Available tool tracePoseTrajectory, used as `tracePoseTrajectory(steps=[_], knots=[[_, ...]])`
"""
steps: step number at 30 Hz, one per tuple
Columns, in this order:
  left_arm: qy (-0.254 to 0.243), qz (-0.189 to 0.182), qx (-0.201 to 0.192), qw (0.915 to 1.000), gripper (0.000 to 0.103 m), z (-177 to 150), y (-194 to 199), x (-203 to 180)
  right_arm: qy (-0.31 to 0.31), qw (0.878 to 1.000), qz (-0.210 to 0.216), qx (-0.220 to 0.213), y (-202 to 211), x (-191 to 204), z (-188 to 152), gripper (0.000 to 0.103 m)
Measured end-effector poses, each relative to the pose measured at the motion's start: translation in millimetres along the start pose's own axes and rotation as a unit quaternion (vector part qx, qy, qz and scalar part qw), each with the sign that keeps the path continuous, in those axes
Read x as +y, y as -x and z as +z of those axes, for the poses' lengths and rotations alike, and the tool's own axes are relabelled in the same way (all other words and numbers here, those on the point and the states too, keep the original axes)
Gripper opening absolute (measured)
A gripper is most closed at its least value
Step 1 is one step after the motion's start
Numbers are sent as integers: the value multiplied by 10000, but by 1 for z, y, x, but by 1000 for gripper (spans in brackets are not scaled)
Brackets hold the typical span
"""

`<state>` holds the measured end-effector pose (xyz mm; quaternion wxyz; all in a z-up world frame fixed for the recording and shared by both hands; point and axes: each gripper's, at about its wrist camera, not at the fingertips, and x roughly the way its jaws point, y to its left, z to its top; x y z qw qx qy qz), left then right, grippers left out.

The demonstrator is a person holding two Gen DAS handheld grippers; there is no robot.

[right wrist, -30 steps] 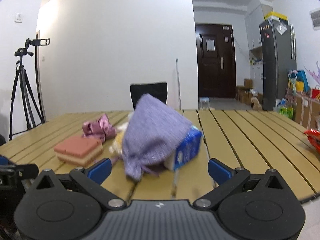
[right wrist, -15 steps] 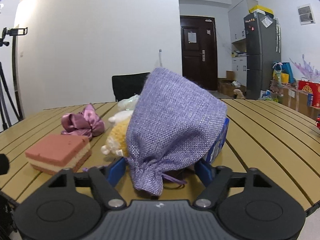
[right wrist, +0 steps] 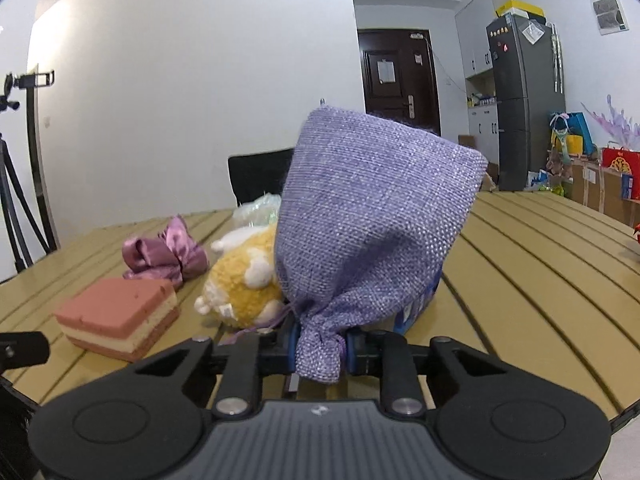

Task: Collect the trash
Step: 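Grasp the pink sponge with the left gripper while the right holds the bag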

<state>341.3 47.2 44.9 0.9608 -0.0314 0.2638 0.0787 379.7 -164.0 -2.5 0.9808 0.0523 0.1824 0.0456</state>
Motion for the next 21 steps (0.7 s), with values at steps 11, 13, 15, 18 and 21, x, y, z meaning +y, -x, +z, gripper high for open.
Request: tracePoseTrajectory(steps=[11,13,15,18,21], knots=[[7,-16,-148,9999,103,31,-10,-9,-3,9985,141,-521,37,-32,15,20],[-40,-34,-78,10000,103,37,-17,-13,-32,9980,110,-623,43,-42,18,20],[-149,-12,-50,9999,103,42,-23,-18,-45,9976,68,-685,47,-51,19,20],[-321,-2,-36,9995,103,48,-33,-25,-88,9973,61,-723,49,-63,20,19],[-432,5,14,9991,103,52,-42,-29,-125,9973,6,-719,48,-72,22,18]])
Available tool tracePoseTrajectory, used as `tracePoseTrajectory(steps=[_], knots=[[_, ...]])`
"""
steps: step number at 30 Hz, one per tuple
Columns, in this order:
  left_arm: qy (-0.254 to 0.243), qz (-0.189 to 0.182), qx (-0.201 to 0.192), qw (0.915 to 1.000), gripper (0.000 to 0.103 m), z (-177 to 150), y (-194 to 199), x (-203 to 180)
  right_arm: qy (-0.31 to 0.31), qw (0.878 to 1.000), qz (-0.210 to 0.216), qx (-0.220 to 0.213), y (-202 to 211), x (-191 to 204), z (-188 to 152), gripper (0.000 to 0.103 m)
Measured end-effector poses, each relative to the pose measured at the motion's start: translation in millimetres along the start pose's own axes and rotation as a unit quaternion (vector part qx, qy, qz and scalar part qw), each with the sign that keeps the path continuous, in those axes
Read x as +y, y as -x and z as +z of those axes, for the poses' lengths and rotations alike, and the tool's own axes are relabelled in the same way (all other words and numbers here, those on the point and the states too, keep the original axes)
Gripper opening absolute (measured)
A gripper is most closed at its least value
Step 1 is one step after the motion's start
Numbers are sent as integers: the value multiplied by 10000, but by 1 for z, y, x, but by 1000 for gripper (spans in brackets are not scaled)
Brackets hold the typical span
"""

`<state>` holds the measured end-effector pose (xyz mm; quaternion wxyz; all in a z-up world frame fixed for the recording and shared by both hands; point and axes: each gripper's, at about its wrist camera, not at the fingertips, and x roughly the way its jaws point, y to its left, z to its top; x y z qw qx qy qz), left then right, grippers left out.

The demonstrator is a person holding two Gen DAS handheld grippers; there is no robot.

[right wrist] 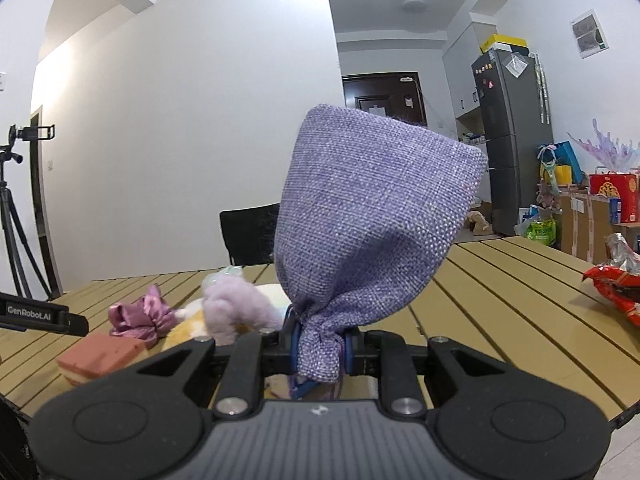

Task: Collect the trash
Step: 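Grasp the pink sponge with the left gripper while the right holds the bag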

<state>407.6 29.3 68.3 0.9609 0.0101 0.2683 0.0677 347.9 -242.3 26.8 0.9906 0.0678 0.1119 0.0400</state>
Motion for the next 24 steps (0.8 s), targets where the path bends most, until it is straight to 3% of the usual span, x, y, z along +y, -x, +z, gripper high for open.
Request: tracePoseTrajectory(steps=[15,21,24], knots=[[-102,-309,470,9984,103,2,-34,9,-174,9996,75,211,-19,-2,-6,17],[-189,-699,460,9963,103,7,-35,1,-225,9994,54,257,-24,-3,-9,17],[-344,-647,662,9951,103,6,-46,-7,-223,9993,19,292,-27,-4,-10,17]])
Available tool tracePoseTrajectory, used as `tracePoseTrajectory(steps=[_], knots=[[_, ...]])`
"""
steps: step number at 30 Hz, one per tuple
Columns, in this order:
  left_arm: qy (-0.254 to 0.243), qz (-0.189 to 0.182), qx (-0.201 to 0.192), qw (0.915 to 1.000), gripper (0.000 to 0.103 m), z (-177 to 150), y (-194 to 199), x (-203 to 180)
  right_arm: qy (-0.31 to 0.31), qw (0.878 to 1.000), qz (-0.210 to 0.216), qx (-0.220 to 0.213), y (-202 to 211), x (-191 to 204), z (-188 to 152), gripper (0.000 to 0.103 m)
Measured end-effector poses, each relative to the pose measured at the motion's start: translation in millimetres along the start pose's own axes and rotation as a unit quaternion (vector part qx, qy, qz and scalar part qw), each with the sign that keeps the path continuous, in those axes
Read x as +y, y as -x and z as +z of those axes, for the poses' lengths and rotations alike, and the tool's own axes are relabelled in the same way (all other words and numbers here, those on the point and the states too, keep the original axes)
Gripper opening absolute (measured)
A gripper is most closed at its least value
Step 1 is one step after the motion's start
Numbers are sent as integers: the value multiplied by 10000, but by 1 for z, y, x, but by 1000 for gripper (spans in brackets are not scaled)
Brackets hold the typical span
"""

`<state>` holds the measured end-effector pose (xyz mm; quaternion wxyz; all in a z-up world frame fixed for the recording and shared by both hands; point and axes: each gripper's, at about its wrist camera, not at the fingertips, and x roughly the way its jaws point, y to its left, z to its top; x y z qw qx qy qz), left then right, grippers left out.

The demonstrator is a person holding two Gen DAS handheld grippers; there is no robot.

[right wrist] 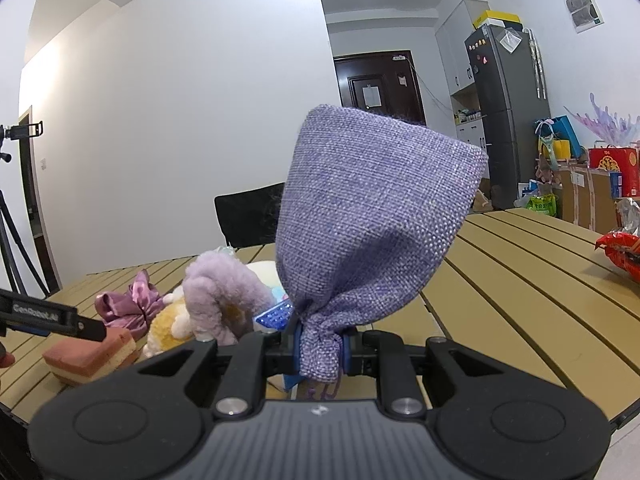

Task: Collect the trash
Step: 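Grasp the pink sponge with the left gripper while the right holds the bag, then carry the sponge and bag away from the table toward the black bin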

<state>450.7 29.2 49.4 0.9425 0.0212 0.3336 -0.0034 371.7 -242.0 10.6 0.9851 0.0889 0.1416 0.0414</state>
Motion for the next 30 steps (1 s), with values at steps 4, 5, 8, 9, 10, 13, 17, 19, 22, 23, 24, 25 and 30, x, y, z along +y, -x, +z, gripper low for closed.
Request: tracePoseTrajectory(steps=[4,5,8,9,10,13,17,19,22,23,24,25,30], knots=[[-66,17,278,9996,103,-1,-15,-2,-15,10000,-52,26,-3,-2,0,17],[-74,41,311,9995,103,-2,-17,-2,-22,10000,-63,32,-4,-2,1,17],[-26,21,410,9992,103,-4,-23,1,-50,9999,-72,51,-5,-4,1,17],[17,22,437,9990,103,-5,-24,2,-51,9999,-71,52,-5,-5,0,17],[55,6,453,9990,103,-5,-24,3,-45,10000,-72,51,-5,-4,0,17],[123,-38,419,9990,99,-7,-23,5,-28,10000,-63,40,-5,-2,0,17],[210,-68,307,9993,98,-10,-14,5,-56,10000,-21,-19,-1,-1,1,17],[279,-73,200,9994,98,-11,-6,5,-60,10000,10,-53,3,-2,1,17],[354,-53,8,9994,98,-13,10,3,-53,9999,80,-137,13,-3,1,17],[392,-57,-76,9992,98,-14,17,3,-58,9998,103,-169,16,-4,2,17],[417,-52,-143,9990,98,-14,23,1,-62,9997,131,-206,20,-4,3,17],[447,-51,-218,9988,98,-15,30,0,-63,9996,144,-245,23,-4,3,17],[534,-11,-555,9970,98,-21,67,-7,-70,9989,244,-396,43,-4,5,17]])
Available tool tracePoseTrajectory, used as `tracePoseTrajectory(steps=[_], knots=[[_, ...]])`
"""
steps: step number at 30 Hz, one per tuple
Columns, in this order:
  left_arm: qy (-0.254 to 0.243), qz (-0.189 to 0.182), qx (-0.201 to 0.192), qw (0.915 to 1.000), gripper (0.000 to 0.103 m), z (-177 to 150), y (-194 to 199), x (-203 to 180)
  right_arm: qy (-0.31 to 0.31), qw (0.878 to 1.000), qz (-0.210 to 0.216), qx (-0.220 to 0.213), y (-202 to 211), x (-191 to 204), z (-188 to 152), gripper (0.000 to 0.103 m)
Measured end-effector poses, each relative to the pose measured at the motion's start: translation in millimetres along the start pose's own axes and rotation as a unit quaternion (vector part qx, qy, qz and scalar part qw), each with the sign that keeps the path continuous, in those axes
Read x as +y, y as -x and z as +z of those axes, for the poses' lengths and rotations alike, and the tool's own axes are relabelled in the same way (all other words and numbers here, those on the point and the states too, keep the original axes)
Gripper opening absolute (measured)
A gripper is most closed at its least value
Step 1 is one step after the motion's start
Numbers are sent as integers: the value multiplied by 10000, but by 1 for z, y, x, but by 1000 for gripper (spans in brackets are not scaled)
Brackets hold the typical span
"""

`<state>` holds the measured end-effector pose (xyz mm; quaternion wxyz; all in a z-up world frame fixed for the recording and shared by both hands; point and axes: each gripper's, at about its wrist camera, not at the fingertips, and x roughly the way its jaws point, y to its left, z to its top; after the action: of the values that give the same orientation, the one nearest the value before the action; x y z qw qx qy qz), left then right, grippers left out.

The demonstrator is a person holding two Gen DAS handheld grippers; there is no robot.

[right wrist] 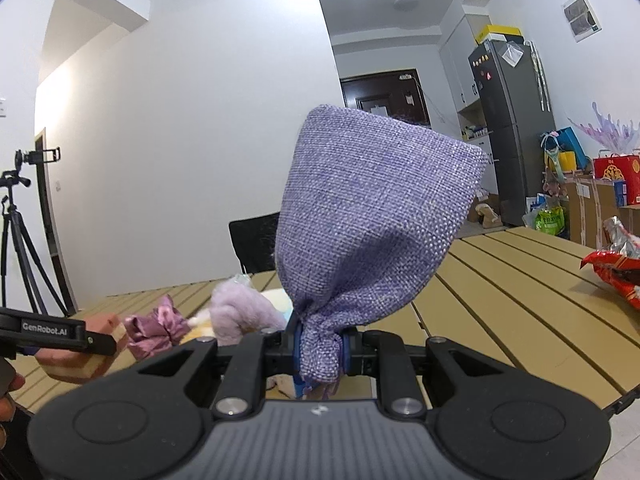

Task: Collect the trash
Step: 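Carry the sponge and bag away from the table toward the black bin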

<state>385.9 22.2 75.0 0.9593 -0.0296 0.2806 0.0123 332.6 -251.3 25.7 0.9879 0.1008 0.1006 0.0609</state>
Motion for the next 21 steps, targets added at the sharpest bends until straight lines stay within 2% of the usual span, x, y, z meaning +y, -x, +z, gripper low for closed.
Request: tracePoseTrajectory(steps=[12,21], knots=[[49,-51,-369,9993,98,-28,77,-11,102,9993,166,-305,59,7,1,17],[102,-82,-407,9991,98,-55,124,-10,190,9994,218,-171,109,10,-14,17]])
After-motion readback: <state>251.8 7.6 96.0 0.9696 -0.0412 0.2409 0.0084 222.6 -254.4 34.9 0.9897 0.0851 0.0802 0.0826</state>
